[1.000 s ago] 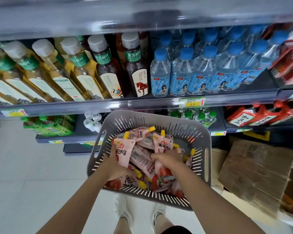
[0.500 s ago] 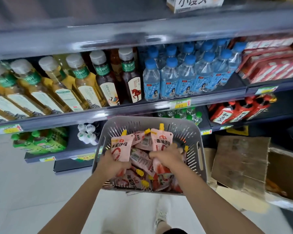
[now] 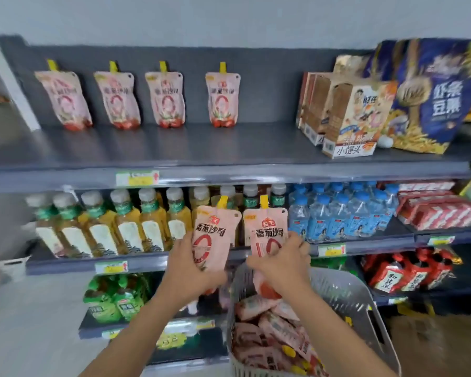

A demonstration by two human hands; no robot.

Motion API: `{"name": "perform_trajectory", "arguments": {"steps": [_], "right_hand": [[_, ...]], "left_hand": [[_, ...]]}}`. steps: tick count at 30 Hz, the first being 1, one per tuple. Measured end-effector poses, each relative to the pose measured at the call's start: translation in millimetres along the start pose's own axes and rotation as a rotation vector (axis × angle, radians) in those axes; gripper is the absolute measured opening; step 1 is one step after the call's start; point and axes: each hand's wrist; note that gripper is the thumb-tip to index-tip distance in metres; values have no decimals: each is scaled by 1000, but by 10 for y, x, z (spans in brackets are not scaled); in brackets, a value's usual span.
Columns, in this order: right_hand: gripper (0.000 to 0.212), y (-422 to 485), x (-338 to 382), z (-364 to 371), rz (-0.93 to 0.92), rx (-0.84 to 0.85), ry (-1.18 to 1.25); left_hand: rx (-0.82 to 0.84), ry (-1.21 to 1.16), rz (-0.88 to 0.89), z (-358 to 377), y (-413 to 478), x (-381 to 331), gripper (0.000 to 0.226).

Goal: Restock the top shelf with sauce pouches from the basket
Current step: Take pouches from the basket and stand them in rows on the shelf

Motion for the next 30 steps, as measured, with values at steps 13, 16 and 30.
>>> {"name": "perform_trajectory", "arguments": {"steps": [13, 16, 30], "right_hand": [[94, -461, 2226, 367, -383, -143, 282], [96, -478, 2681, 458, -423, -154, 289], [100, 124, 4067, 1274, -504, -115, 363]], "left_hand": [[-609, -19, 143, -2445, -134, 8, 124], [-672, -10, 154, -2884, -15, -80, 119], [-734, 14, 74, -4092, 1406, 41, 110]]}}
Point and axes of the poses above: each hand's wrist, its own y-axis towards the middle knuckle, its own z-axis out of the palm, x = y × z, and after that the axes turned 8 degrees about -y, right-handed
